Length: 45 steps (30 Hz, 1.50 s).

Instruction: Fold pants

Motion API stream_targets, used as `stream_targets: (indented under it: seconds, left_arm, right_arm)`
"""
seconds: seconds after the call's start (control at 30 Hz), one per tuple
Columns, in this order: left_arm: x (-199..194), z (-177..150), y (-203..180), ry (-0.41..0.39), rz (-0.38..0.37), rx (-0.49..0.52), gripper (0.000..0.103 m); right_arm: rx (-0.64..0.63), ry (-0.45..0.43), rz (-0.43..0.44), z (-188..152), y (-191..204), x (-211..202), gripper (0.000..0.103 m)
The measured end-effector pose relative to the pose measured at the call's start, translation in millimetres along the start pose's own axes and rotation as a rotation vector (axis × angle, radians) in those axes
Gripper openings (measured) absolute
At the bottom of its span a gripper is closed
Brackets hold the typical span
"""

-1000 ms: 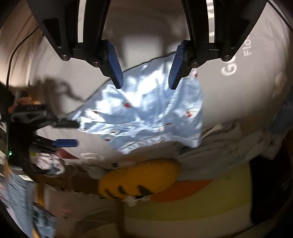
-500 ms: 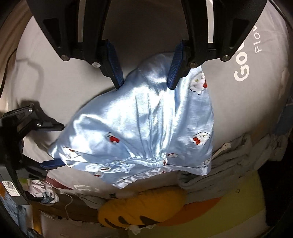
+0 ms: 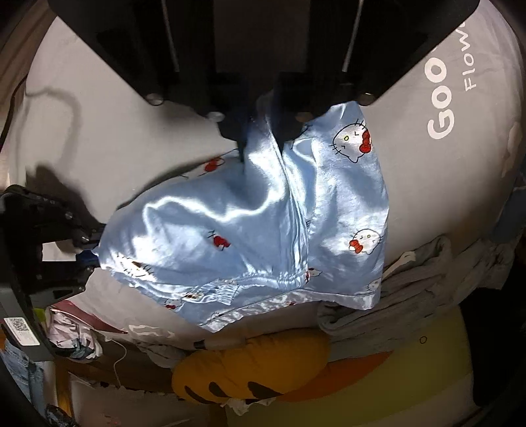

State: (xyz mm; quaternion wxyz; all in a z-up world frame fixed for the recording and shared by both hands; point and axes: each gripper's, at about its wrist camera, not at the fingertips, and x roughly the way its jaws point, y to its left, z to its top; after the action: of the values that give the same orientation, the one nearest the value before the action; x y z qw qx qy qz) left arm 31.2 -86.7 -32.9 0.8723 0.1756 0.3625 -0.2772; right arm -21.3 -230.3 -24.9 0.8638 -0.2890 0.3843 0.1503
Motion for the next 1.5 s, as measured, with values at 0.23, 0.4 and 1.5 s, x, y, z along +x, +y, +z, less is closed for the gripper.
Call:
stream_targets:
  seconds: [0.23, 0.4, 1.5]
  left_arm:
    - [-15, 2, 4, -0.025, -0.003, -0.034, 0.005]
    - [-45, 1, -6, -0.043, -0.006, -0.033, 0.005]
    - [-1, 100, 47, 0.056, -0.057, -0.111, 0.007]
  right_arm:
    - [0.024, -0.007, 0.028, -2, -4, -10, 0.004]
    - [0.080, -0.011, 0.096, -8, -3, -30, 0.003]
    - [0.407, -0.023, 0.291, 49, -103, 2, 0.003]
